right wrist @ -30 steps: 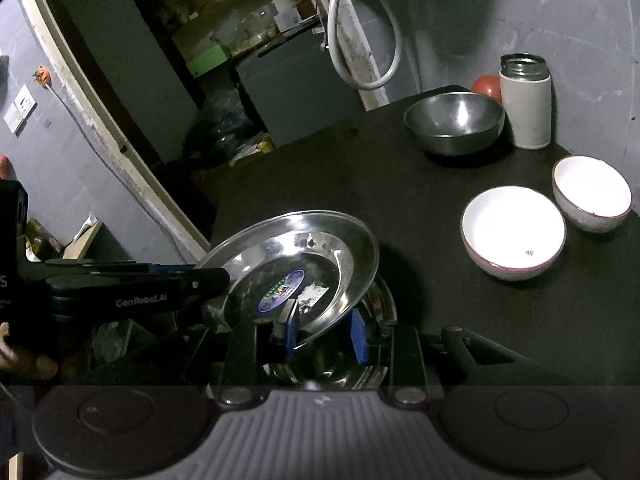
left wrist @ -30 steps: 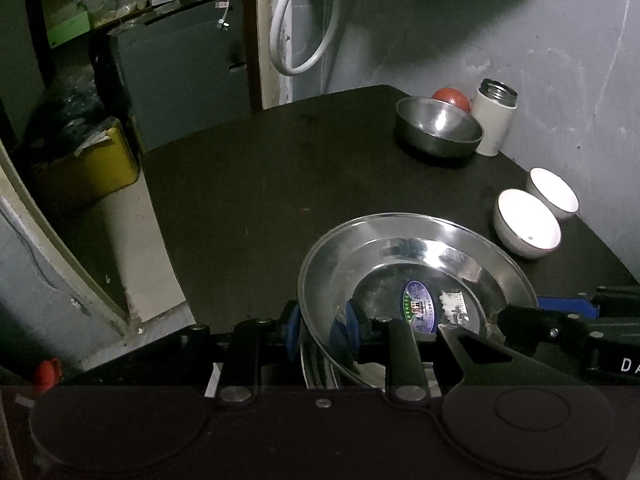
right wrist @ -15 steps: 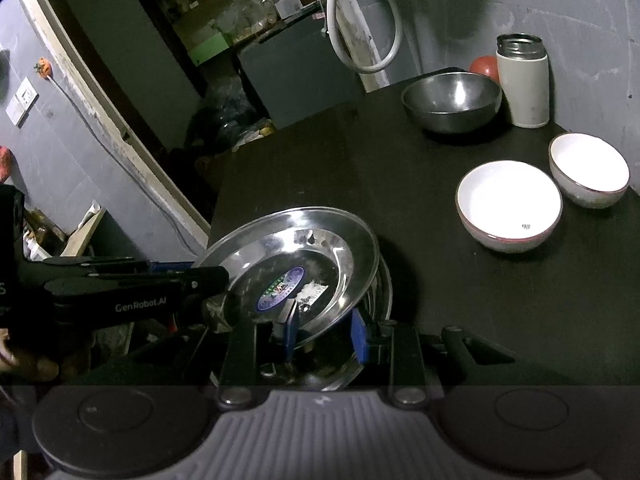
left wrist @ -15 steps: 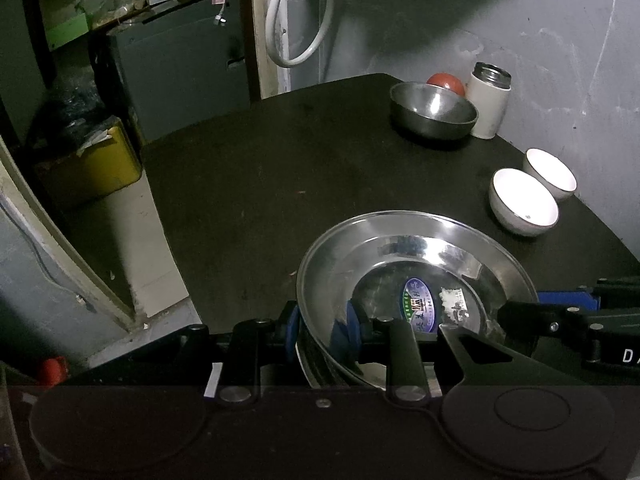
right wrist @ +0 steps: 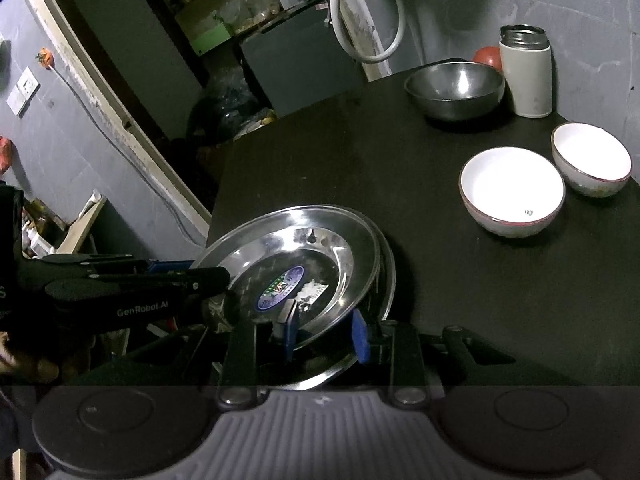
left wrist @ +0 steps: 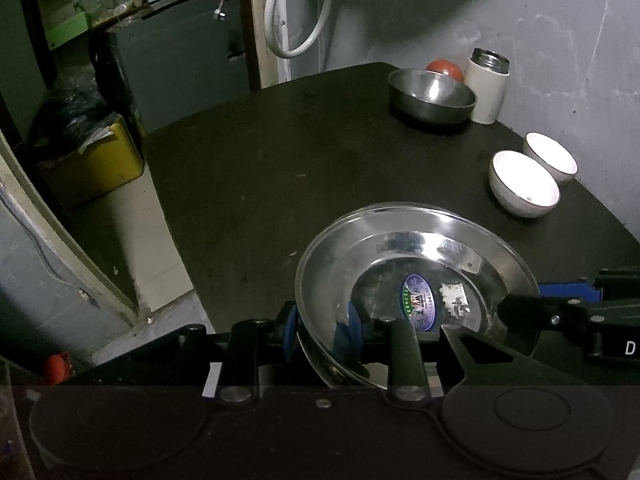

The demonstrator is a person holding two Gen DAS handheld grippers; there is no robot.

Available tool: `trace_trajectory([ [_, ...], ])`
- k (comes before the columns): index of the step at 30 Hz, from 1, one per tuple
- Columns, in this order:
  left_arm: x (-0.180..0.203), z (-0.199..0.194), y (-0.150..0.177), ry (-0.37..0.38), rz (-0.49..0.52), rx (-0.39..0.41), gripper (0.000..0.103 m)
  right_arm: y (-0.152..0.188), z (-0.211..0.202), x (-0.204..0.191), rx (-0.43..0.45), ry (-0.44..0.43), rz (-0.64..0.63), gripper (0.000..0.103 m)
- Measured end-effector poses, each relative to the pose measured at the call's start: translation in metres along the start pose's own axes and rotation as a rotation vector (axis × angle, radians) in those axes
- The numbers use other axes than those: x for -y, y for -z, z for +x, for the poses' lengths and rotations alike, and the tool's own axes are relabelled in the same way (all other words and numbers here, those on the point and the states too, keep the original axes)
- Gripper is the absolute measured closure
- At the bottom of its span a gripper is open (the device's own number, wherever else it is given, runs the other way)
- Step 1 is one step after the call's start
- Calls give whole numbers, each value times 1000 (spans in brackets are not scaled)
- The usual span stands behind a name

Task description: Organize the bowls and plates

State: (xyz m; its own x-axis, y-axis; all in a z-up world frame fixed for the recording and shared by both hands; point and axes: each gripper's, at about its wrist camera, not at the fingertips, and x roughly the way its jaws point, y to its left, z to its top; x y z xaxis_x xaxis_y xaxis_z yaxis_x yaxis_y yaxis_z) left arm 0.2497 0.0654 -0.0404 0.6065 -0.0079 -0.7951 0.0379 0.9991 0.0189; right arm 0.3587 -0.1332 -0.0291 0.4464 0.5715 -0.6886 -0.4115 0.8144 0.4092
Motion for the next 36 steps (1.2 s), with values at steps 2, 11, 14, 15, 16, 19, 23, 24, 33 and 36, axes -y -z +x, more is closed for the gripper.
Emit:
trace_trajectory([
  [2,1,1,1,-1,2,0,73,-1,1,-1,-3,0,1,71],
  [11,5,4,2,-8,14,-6,72,-4,4,0,-6,3,2,69],
  [14,6,6,2,-8,16,-12,71,-4,6,-1,-9,8,-2,69],
  [15,7,7,2,-9,18,-11,71,-3,6,-1,-10,11,-6,69],
  [16,7,7,2,-11,22,-11,71,-3,5,-2,-13,16,-13,69],
  [19,8,8,2,-13,21,-13,70,-2,6,-5,-13,28,-30,69],
  [23,9,8,2,-17,23,-18,70,-1,6,-7,-12,36,-47,69],
  [24,8,9,2,-19,22,-21,70,0,7,-8,-12,40,-54,69],
  [33,13,5,0,-23,51,7,70,3,7,-16,-16,58,-110,68],
  [36,14,5,-1,-25,54,10,69,4,7,-17,-19,58,-115,68],
])
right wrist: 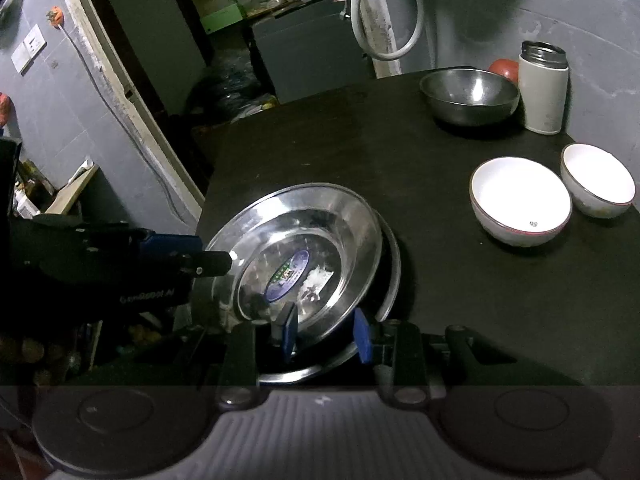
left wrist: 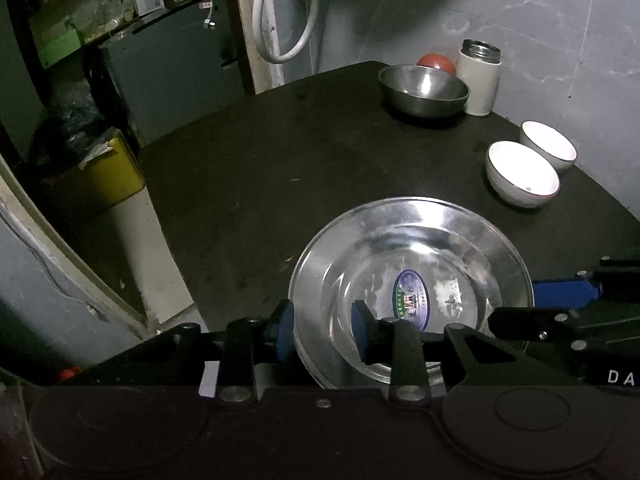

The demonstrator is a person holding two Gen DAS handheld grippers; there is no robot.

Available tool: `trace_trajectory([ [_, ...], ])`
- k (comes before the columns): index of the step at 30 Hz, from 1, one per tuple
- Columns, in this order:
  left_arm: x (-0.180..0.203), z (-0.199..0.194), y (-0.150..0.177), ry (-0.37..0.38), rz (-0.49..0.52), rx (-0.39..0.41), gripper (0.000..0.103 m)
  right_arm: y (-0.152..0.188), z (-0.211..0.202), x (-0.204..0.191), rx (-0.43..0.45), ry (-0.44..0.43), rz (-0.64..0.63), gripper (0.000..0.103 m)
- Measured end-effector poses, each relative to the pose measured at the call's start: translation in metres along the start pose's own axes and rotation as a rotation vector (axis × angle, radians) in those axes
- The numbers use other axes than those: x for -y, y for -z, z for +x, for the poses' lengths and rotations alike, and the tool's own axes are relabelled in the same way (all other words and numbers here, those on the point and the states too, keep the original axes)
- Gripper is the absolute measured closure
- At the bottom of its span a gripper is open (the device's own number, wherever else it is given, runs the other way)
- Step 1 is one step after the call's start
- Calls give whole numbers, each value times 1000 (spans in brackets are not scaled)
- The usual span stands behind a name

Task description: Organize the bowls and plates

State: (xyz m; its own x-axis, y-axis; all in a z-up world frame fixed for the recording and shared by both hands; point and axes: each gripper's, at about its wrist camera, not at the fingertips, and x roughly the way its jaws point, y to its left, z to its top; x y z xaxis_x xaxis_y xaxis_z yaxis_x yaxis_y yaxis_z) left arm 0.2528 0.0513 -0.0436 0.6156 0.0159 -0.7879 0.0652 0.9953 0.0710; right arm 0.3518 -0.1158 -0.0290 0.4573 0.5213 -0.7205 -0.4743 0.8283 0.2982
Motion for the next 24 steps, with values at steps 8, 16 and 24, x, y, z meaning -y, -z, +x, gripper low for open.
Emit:
trace_trajectory([
  [8,1,0,-5,-7,4,6,47,-1,-2,2,5,0,14,66],
  [16,1,2,-21,-14,19,28,25,-5,-10,9,49,1,34,46],
  [24,-5,14,-45,-4,-14,43,2,-6,-11,20,74,27,62,23],
])
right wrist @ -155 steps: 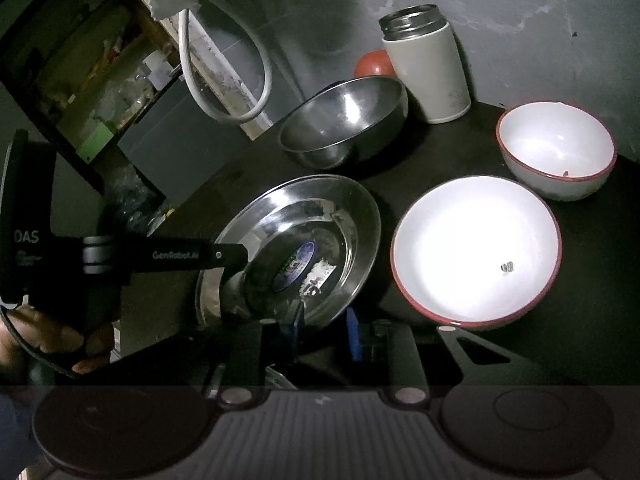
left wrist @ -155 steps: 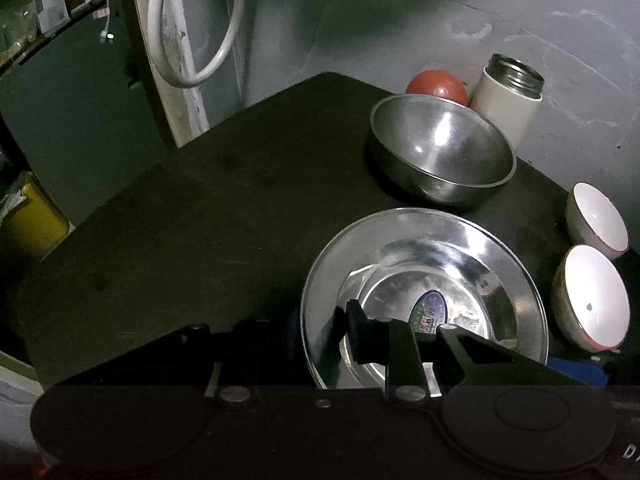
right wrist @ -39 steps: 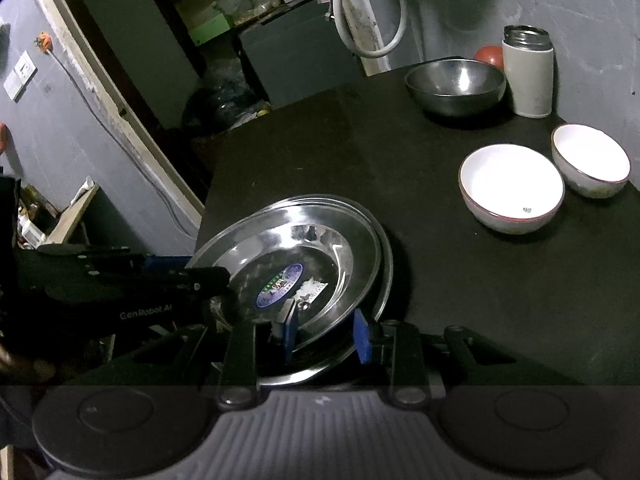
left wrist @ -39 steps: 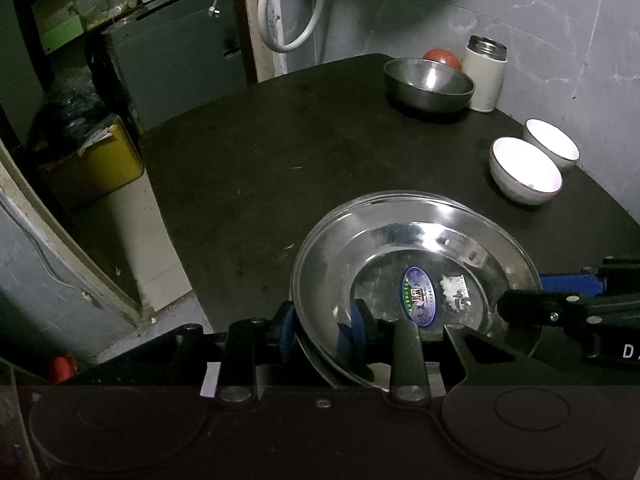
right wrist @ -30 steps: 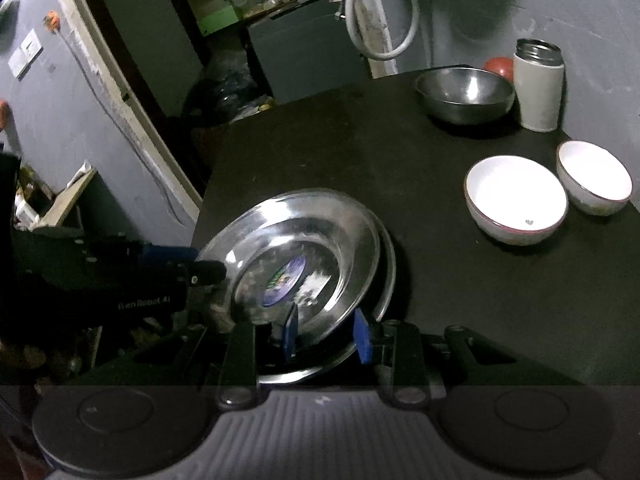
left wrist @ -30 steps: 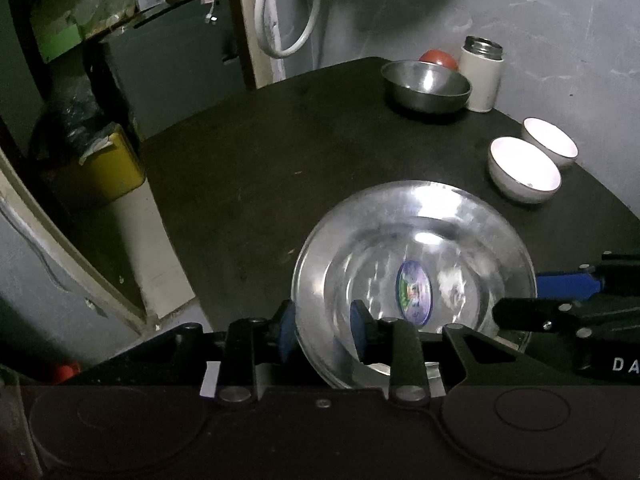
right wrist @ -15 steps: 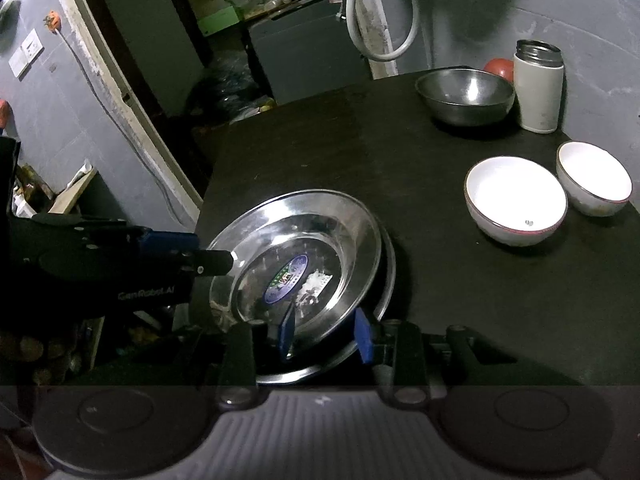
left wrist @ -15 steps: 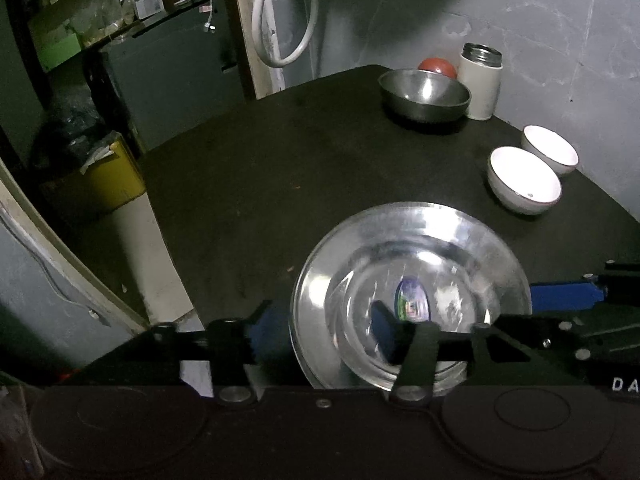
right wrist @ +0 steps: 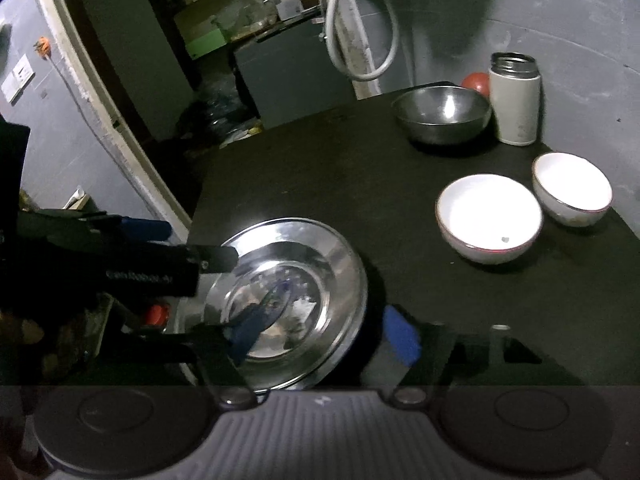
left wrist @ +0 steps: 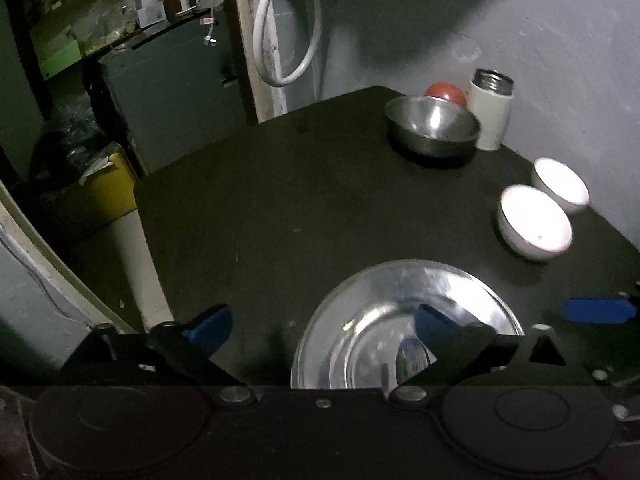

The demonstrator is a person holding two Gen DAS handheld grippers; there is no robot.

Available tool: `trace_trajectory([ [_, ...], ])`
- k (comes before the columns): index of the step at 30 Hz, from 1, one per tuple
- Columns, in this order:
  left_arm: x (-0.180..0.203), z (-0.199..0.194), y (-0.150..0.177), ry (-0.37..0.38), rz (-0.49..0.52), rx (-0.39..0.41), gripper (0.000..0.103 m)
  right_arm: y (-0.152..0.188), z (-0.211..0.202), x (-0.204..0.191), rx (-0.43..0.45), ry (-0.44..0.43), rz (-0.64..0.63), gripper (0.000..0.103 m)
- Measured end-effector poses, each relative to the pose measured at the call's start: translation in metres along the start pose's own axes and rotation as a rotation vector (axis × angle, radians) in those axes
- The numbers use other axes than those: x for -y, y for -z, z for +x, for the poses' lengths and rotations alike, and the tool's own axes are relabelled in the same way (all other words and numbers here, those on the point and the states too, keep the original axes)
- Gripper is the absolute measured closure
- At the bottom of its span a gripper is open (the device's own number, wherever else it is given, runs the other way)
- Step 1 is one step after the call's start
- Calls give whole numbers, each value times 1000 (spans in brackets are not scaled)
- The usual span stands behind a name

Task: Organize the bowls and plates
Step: 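Lower the plate stack and open both grippers, then reach both grippers to the steel mixing bowl and grasp its rim with the left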

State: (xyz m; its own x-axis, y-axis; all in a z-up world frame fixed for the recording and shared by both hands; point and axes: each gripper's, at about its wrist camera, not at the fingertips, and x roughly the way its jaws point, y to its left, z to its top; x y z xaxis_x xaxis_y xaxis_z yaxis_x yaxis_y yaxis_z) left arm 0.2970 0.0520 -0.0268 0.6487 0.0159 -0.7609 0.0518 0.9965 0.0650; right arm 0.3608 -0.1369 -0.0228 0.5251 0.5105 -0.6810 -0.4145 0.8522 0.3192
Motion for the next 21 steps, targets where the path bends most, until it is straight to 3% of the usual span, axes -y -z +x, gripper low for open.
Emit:
trace_trajectory([
  [6,-5,31,-40,44,-35,-1,1,-13,-4,28,60,46,50,8],
  [17,3,108,-147,140,-164,78,1,-91,14,88,209,153,125,1],
  [21,11,145,-175,179,-207,41,1,-112,31,106,228,192,171,1],
])
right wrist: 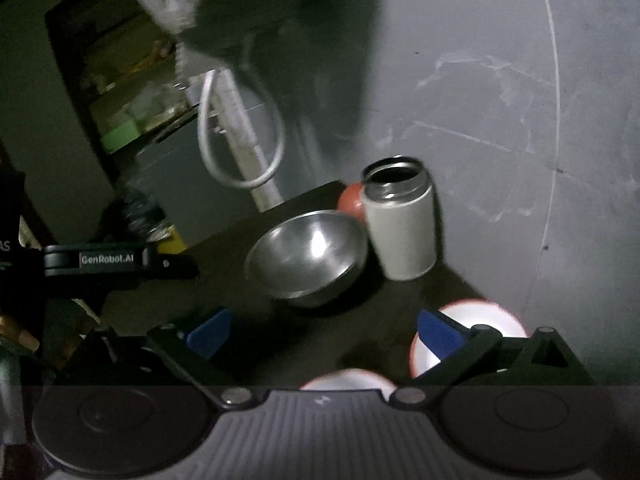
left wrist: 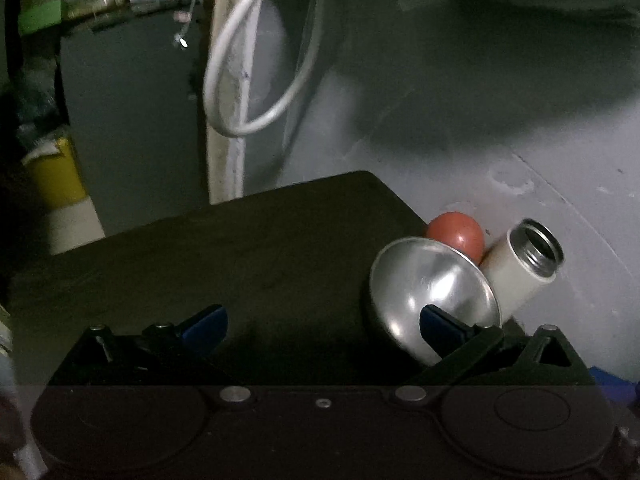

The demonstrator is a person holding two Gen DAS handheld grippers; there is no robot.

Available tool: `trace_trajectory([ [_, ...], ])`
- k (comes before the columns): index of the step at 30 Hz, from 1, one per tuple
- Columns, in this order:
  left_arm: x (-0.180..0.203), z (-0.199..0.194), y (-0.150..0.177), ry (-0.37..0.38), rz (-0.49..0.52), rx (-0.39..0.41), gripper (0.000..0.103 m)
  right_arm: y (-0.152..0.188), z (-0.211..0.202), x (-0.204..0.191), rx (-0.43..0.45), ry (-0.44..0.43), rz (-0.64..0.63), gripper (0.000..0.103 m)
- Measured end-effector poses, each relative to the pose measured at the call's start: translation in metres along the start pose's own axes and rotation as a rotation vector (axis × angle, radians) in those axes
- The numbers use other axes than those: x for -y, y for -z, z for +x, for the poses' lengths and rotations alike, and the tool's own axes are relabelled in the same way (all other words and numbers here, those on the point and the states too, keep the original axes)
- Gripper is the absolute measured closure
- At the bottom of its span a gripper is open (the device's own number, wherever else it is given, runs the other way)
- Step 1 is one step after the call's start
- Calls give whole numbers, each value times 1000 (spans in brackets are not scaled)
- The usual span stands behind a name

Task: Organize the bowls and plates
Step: 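Reach both grippers to the steel mixing bowl and grasp its rim with the left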

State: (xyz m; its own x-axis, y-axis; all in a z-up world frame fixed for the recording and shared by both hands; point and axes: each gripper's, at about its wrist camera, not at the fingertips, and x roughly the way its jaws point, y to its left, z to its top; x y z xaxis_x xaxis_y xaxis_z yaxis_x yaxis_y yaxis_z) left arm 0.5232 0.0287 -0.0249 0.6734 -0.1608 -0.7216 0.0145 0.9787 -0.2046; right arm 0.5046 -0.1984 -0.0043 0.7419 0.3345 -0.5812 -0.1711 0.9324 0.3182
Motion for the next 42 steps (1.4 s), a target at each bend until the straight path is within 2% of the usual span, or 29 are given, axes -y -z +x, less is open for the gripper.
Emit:
trace_trajectory([
  [4,8,35,-11,-14,-8,-33,1,-12,26,7,13,20,28,1],
  [8,17,58,-15,-40,40,-57,3,-21,49,8,6,45,17,14],
  [14,16,68,-12,-48,40,-98,14,-28,78,14,-39,54,64,31],
  [17,14,68,-11,-32,13,-115,26,-30,91,16,-56,60,81,37],
  [20,15,69,-9,-16,3,-133,50,-32,100,18,-74,64,98,43],
  [22,15,70,-8,22,-2,-139,67,-31,104,19,-87,64,108,47],
  [23,17,70,-8,29,2,-138,70,-30,104,19,-93,63,113,52],
  [24,18,70,-8,37,8,-139,79,-30,106,20,-99,62,121,60],
  [25,19,69,-8,49,14,-140,88,-29,108,20,-107,57,130,63],
  [29,22,64,-5,47,22,-138,90,-28,113,24,-124,23,162,78],
  [32,23,52,1,43,27,-121,90,-28,112,23,-133,18,166,79],
  [36,26,11,12,44,32,-70,89,-25,96,16,-123,-14,140,79],
  [42,26,-60,40,61,40,-10,88,-11,45,6,-101,-83,119,80],
])
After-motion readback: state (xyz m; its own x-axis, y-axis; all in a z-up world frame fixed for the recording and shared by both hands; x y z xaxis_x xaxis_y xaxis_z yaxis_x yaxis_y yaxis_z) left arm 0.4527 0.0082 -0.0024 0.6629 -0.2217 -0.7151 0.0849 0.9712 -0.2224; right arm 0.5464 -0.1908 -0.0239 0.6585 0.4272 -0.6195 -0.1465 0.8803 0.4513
